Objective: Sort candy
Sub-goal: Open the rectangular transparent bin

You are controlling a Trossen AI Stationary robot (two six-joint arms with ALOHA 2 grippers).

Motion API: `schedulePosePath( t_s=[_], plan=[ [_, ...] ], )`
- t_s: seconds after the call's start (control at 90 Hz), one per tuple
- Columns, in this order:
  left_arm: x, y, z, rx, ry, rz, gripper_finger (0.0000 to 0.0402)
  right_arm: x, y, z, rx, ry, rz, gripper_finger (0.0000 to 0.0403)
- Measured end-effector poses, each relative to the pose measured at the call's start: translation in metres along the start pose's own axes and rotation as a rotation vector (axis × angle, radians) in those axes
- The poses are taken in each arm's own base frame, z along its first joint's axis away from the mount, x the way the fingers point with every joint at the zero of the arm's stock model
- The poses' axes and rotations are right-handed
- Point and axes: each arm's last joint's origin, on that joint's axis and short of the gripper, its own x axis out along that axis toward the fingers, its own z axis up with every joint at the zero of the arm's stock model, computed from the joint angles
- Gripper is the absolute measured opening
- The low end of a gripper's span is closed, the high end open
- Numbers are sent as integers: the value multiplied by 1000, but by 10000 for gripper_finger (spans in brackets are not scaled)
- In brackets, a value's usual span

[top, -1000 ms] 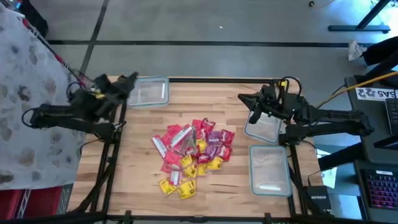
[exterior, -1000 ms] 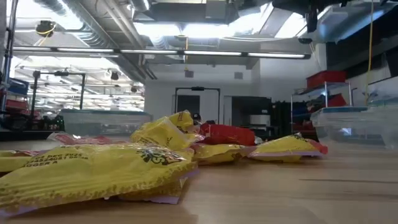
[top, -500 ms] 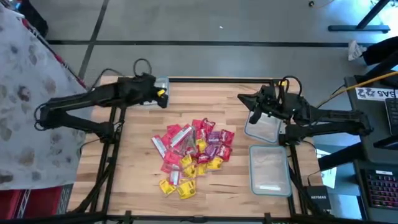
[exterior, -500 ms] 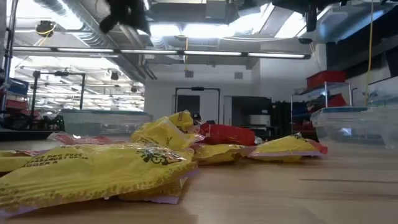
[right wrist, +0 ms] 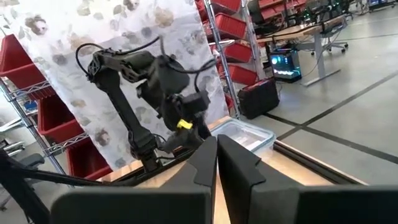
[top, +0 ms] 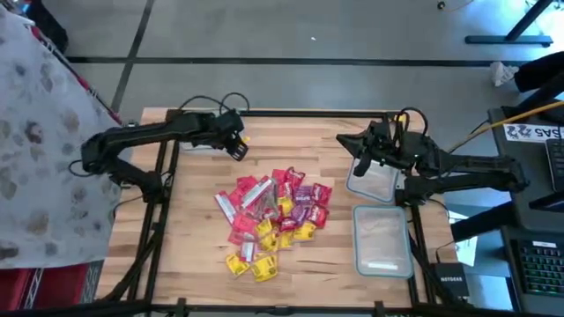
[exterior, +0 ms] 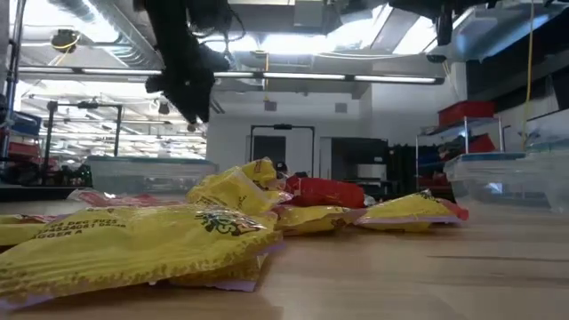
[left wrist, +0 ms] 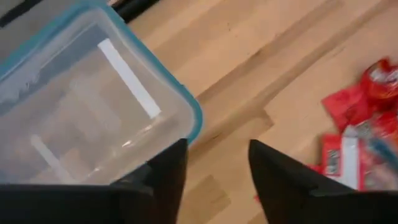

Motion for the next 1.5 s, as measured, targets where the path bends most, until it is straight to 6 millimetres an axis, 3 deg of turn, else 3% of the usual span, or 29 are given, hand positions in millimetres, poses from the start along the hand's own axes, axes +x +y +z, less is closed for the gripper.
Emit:
schedulePosePath(
  t_s=[0.144, 0.344, 0.567, 0.689, 0.956, 1.044, 1.189, 1.5],
  plan=[
    [14, -4, 1, 152, 43, 19, 227, 0, 0, 0, 0, 8, 17, 1],
    [43, -13, -1, 321, 135, 53, 237, 0, 0, -1, -2, 14, 16, 1],
    [79, -20, -4, 381, 215, 204, 232, 0, 0, -1, 31, 14, 15, 1],
    [88, -22, -5, 396, 237, 243, 187, 0, 0, -1, 57, 15, 16, 1],
    [77, -21, -8, 386, 253, 208, 16, 0, 1, -1, 59, 24, 40, 1],
    [70, -22, -13, 385, 277, 186, 4, 0, 1, -1, 59, 25, 39, 1],
    [44, -27, -4, 377, 194, 170, 2, 0, 1, -1, 58, 25, 39, 1],
    [32, -34, 2, 379, 163, 142, 1, 0, 1, -2, 57, 28, 38, 1]
  ],
)
